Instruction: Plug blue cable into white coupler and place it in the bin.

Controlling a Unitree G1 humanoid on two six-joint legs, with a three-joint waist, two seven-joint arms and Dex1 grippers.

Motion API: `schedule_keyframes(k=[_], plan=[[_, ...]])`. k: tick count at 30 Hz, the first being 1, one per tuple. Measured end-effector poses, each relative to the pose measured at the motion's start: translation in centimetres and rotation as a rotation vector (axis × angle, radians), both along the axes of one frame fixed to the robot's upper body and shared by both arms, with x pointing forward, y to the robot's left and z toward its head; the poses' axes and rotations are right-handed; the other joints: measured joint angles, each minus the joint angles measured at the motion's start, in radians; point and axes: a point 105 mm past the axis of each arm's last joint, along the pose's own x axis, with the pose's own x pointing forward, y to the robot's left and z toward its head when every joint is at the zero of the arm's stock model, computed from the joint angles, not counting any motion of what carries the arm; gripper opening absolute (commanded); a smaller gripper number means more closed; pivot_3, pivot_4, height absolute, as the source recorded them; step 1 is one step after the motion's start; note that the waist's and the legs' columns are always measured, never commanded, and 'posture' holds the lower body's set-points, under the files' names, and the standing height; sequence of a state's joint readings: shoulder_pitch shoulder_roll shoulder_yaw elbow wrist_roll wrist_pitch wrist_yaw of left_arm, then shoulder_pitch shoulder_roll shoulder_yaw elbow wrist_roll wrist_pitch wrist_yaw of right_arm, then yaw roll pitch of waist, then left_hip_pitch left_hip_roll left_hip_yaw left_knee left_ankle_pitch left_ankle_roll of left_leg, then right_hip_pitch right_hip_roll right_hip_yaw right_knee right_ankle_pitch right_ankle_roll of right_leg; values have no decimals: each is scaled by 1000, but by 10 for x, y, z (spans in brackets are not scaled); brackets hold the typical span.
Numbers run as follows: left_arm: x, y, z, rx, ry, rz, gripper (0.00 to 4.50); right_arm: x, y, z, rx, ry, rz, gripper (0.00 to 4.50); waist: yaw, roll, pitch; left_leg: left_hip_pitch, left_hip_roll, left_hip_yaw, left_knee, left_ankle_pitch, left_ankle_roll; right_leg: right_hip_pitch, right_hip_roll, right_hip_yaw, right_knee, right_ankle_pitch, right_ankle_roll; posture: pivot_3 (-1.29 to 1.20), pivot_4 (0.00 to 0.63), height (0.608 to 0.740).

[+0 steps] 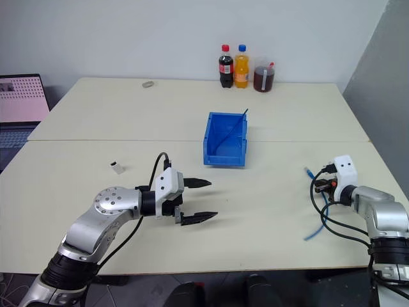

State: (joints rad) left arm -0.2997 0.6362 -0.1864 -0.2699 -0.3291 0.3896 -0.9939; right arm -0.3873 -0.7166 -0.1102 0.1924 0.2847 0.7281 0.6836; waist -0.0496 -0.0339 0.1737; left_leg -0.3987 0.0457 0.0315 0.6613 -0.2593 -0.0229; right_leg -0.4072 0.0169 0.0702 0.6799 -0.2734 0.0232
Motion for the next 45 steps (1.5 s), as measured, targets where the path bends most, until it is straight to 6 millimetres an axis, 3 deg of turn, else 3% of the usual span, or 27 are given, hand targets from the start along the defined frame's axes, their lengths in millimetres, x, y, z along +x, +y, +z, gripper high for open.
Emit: schedule_keyframes(k=[4, 6, 9, 11, 14, 20, 25, 28, 36, 43, 45], plan=[[-6, 28, -16, 58, 46, 69, 4500, -9, 31, 17, -148, -10, 330, 37, -9, 4, 2, 0, 1, 2, -1, 0, 0, -2, 0, 0, 0, 0, 0, 0, 150, 740], [-7, 45, -20, 59, 69, 130, 4500, -16, 56, 30, -214, -49, 512, 37, -9, 3, 3, -1, 2, 0, 0, 0, 0, -2, -1, 0, 0, 0, 0, 0, 150, 740], [-14, 81, -32, 106, 111, 226, 4500, -31, 118, 38, -276, -111, 824, 37, -17, 3, 3, 0, 4, 0, -1, 0, 0, -3, -1, -1, 1, 0, -1, 0, 150, 740], [-19, 104, -38, 115, 142, 286, 4500, -38, 165, 33, -264, -143, 990, 37, -16, 2, 3, 0, 5, -1, -1, 0, 0, -3, -1, -1, 1, -1, -1, 0, 150, 740], [-26, 122, -42, 125, 173, 325, 4500, -43, 221, 25, -230, -170, 1136, 37, -9, 2, 3, -1, 4, 0, 0, 0, 0, -5, -2, -3, 2, -1, -2, 0, 150, 740], [-35, 142, -46, 165, 201, 357, 4500, -39, 291, 17, -223, -206, 1241, 37, 11, 1, 3, -3, 2, 2, 0, 0, 0, -6, -5, -5, 1, 2, -7, 0, 150, 740], [-40, 148, -47, 171, 208, 371, 4500, -37, 308, 4, -240, -175, 1255, 37, 19, 1, 3, -3, 2, 1, 0, 0, 0, -7, -7, -7, 2, 1, -9, 0, 150, 740], [-43, 151, -47, 176, 211, 382, 4500, -34, 308, -4, -268, -161, 1260, 551, 17, 1, 3, -3, 3, 1, 0, 0, 0, -8, -6, -8, 3, 1, -10, 0, 150, 740], [-38, 152, -46, 178, 204, 379, 4500, -37, 304, -2, -279, -163, 1289, 2676, 19, 1, 3, -3, 3, 0, -1, 0, 0, -8, -5, -8, 3, 1, -10, 0, 150, 740], [-16, 144, -39, 183, 171, 339, 4500, -47, 268, 9, -275, -149, 1282, 4391, 23, 1, 3, -4, 2, 0, 0, 0, 0, -7, -4, -9, 3, 1, -10, 0, 150, 740], [-11, 141, -41, 190, 168, 320, 4500, -49, 261, 15, -255, -154, 1257, 4487, 21, 1, 3, -4, 2, 0, 0, 0, 0, -7, -4, -9, 3, 1, -10, 0, 150, 740]])
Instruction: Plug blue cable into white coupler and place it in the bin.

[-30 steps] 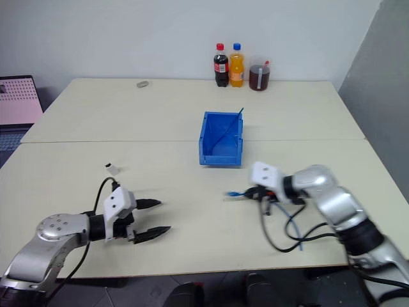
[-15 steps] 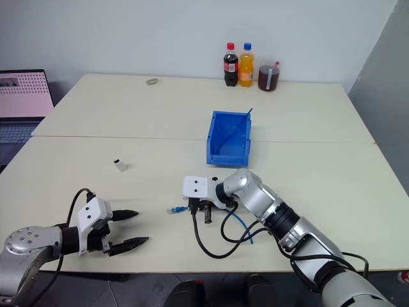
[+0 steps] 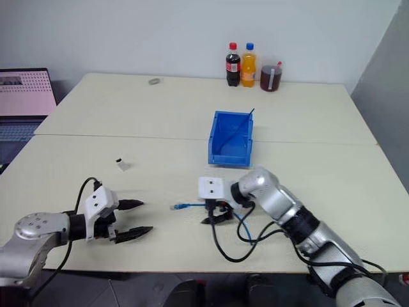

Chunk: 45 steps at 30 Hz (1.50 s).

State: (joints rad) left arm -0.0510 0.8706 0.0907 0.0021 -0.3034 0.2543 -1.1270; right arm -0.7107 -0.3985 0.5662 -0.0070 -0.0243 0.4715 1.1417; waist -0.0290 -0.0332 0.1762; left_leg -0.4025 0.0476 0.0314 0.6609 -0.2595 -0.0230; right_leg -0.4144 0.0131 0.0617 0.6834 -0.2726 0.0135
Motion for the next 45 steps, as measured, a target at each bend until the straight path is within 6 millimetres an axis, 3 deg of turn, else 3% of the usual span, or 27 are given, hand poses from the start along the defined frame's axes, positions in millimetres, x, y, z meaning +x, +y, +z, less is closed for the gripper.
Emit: schedule_keyframes(k=[7, 22, 26, 40, 42, 45], plan=[[28, -22, -2, 18, -43, -85, 4500, -12, -26, 15, 83, -2, -139, 4487, 0, 0, 0, 0, 0, -1, 0, 0, 0, 0, 2, 0, 1, 0, 0, 0, 150, 740], [38, -55, -5, 47, -75, -218, 4500, -19, -49, 25, 133, 15, -343, 4487, 4, 0, -1, 2, -2, -1, 2, 0, 0, 5, 1, 1, -2, 0, 4, 0, 150, 740], [37, -60, -5, 54, -65, -232, 3806, -18, -51, 27, 141, 12, -360, 4500, 4, 0, -1, 2, -2, -1, 2, 0, 0, 5, 1, 1, -2, -2, 7, 0, 150, 740], [25, -62, -11, 57, -43, -247, 554, -17, -58, 24, 150, 17, -390, 4500, 2, 0, -2, 4, -1, -2, 2, 0, 1, 7, 1, 1, -1, -1, 9, 0, 150, 740], [24, -61, -11, 53, -42, -242, 288, -17, -59, 25, 164, 26, -394, 4500, 1, 0, -2, 4, -1, -2, 2, 0, 1, 7, 1, 1, -1, -1, 9, 0, 150, 740], [24, -61, -11, 45, -40, -237, 285, -18, -63, 28, 197, 49, -406, 4500, 0, 0, -2, 4, -1, -2, 2, 0, 1, 7, 1, 1, -1, -1, 9, 0, 150, 740]])
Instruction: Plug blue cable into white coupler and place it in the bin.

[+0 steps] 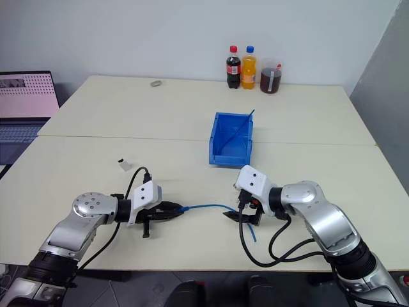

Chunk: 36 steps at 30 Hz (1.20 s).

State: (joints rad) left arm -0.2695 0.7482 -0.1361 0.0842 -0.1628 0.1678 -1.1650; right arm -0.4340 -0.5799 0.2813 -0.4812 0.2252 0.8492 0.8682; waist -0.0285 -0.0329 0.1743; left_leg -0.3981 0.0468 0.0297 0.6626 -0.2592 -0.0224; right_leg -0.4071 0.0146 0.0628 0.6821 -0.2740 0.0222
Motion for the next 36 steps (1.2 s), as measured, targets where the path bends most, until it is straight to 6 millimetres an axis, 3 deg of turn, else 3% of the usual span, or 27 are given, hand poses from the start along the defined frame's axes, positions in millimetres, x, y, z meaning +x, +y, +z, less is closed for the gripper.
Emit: schedule_keyframes(k=[8, 11, 13, 17, 22, 28, 36], plan=[[-2, -2, 3, -68, 53, 32, 280, -20, -8, 11, 141, 77, -4, 4500, -2, 0, 0, -1, 0, 0, 0, 0, 0, 0, 0, 0, 0, 0, 0, 0, 150, 740], [-5, -17, 10, -173, 120, 41, 280, -32, -10, 18, 201, 107, 15, 4500, 0, -1, 1, -2, 0, -1, 0, 0, 0, -1, 0, 0, -1, 0, 0, 0, 150, 740], [-6, -30, 20, -249, 151, 28, 279, -40, -10, 21, 233, 130, 33, 4500, 0, -1, 1, -3, 0, -1, 0, 0, 0, -1, 0, 0, -1, 0, 1, 0, 150, 740], [0, -58, 64, -443, 162, 3, 279, -52, -3, 21, 364, 201, 18, 4500, -1, -2, 1, -3, 0, -3, 0, 0, 0, 0, 1, 1, -1, 0, 1, 0, 150, 740], [-1, -70, 89, -592, 229, -8, 279, -46, -2, 20, 521, 288, -94, 4500, -13, -2, 1, -2, 0, -3, -1, 0, 0, -1, 2, 2, -1, 0, 1, 0, 150, 740], [-6, -70, 97, -673, 303, -9, 279, -33, -4, 26, 683, 350, -177, 4500, -13, -2, 1, -2, 0, -2, 0, 0, 0, 0, 1, 3, -1, 0, 1, 0, 150, 740], [-10, -72, 104, -730, 352, -17, 279, -20, 7, 44, 808, 396, -152, 4500, -13, -2, 1, -2, 0, -2, 0, 0, 0, -1, 1, 4, -1, 0, 1, 0, 150, 740]])
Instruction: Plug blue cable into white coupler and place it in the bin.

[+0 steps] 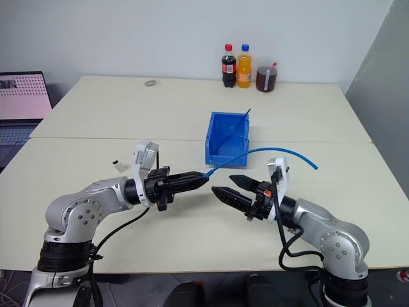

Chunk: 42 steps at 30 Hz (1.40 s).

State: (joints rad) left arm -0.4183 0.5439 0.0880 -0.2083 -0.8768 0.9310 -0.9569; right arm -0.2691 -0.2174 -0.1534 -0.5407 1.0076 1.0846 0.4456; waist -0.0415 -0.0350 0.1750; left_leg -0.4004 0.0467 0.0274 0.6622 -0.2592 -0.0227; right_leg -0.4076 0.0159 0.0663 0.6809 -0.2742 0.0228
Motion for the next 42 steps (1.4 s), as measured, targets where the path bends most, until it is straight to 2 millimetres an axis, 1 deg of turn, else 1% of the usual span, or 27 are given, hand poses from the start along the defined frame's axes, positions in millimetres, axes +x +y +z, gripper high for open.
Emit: schedule_keyframes(k=[2, 5, 9, 13, 15, 16, 19, 21, 27, 28, 29, 30, 34, 42], plan=[[-2, -2, 3, -8, -9, -7, 278, 9, 8, 10, 36, -5, 10, 4500, -4, 0, 0, 0, 0, 0, 0, 0, 0, 0, 0, 0, 0, 0, 0, 0, 150, 740], [-3, -6, 5, -21, -16, -11, 278, 12, 15, 17, 49, -13, 34, 4500, -6, 0, 0, 0, 0, 0, -1, 0, 0, 0, 0, 0, 0, 0, 0, 0, 150, 740], [-3, -7, 6, -28, -13, -3, 278, 17, 19, 18, 46, 0, 42, 4500, -4, 0, 0, -1, 0, 1, -1, 0, 0, -1, 0, 1, -1, 0, 0, 0, 150, 740], [-3, -8, 7, -38, -12, -3, 278, 15, 25, 17, 45, 7, 68, 4500, -6, 0, 0, -1, 0, 1, -1, 0, 0, -1, 0, 1, -1, 0, 0, 0, 150, 740], [-3, -9, 8, -42, -12, -4, 278, 15, 25, 17, 47, 10, 69, 4120, -6, 0, 0, -1, 0, 1, -1, 0, 0, -1, 0, 1, -1, 0, 0, 0, 150, 740], [-4, -9, 8, -43, -12, -4, 278, 15, 25, 17, 49, 12, 71, 4039, -6, 0, 0, -1, 0, 1, -1, 0, 0, -1, 0, 1, 0, 0, 0, 0, 150, 740], [-3, -9, 8, -42, -12, 2, 278, 14, 26, 16, 53, 17, 79, 3352, -6, 0, 0, -1, 0, 1, -1, 0, 0, -1, 0, 1, -1, 0, 0, 0, 150, 740], [-3, -8, 8, -39, -12, 2, 278, 14, 27, 17, 57, 22, 81, 2805, -6, 0, 0, -1, 0, 1, -1, 0, 0, -1, 0, 1, -1, 0, 0, 0, 150, 740], [-4, -8, 9, -32, -17, -4, 278, 14, 26, 16, 61, 29, 85, 1531, -6, 0, 0, -1, 0, 1, -1, 0, 0, -1, 0, 1, -1, 0, 0, 0, 150, 740], [-5, -8, 9, -32, -19, -7, 278, 14, 26, 16, 61, 30, 85, 1391, -6, 0, 0, -1, 0, 1, -1, 0, 0, -1, 0, 1, -1, 0, 0, 0, 150, 740], [-6, -8, 10, -31, -25, -12, 278, 14, 25, 16, 60, 31, 83, 1106, -7, 0, 0, -1, 0, 1, -1, 0, 0, -1, 0, 1, -1, 0, 0, 0, 150, 740], [-6, -8, 10, -31, -27, -14, 278, 14, 24, 17, 60, 31, 82, 959, -7, 0, 0, -1, 0, 1, -1, 0, 0, -1, 0, 1, -1, 0, 0, 0, 150, 740], [-7, -9, 11, -31, -31, -24, 277, 15, 22, 17, 60, 29, 78, 73, -7, 0, 0, -1, 0, 1, -1, 0, 0, -1, 0, 1, -1, 0, 0, 0, 150, 740], [-7, -9, 11, -30, -37, -26, 277, 14, 21, 18, 50, 24, 84, 60, -7, 0, 0, -1, 0, 1, -1, 0, 0, -1, 0, 1, -1, 0, 0, 0, 150, 740]])
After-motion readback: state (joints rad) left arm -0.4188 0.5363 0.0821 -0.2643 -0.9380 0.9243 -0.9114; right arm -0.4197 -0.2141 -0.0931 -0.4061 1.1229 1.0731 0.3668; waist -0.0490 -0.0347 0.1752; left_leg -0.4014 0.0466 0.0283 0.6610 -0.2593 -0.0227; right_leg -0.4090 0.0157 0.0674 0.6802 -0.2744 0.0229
